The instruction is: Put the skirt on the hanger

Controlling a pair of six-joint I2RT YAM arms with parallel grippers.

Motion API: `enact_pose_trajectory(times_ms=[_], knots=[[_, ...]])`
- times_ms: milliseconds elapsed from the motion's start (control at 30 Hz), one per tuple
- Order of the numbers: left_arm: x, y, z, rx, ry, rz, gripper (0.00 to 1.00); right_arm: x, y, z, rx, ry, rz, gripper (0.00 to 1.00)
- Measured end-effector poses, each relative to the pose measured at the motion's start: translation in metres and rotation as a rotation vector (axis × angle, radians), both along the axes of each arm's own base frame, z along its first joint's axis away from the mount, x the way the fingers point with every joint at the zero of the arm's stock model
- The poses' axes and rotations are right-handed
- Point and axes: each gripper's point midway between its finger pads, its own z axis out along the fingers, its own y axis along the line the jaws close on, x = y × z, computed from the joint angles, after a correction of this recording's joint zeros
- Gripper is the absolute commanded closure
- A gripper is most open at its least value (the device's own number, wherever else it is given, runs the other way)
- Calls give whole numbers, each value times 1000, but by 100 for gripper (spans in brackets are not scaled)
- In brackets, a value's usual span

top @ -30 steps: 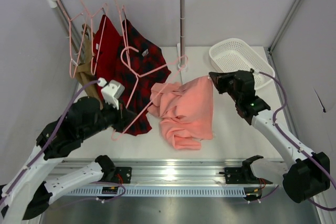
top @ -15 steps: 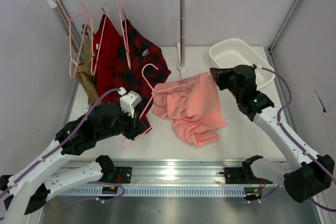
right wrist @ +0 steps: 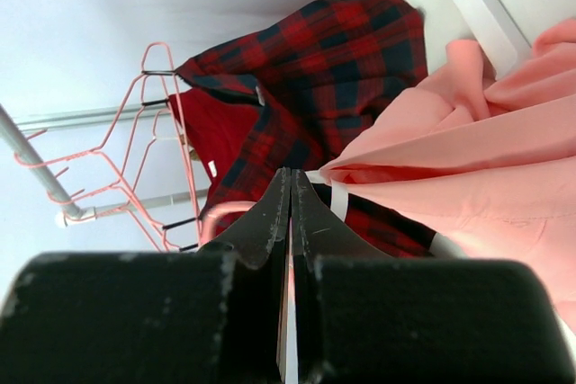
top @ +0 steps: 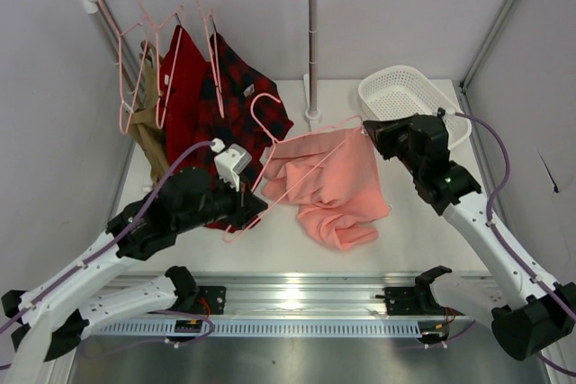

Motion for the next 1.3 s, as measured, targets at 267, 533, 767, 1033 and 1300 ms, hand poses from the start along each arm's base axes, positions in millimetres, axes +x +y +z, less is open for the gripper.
enact_pose_trajectory(times_ms=[267, 533, 767, 1033, 1300], knots=[[7, -10, 6, -27, -21, -1, 100, -7, 1, 8, 19, -16, 15, 100], [6, -11, 7, -29, -23, -4, 100, -18, -10, -4, 103, 8, -53, 100], [-7, -5, 1, -31, -17, -23, 100, -29, -30, -15, 234, 21, -226, 100], [-25, -19, -16, 28, 19, -92, 100, -22, -41, -18, 271, 32, -365, 100], [-30, -26, -23, 57, 26, -116, 100, -17, -44, -19, 273, 37, -400, 100]])
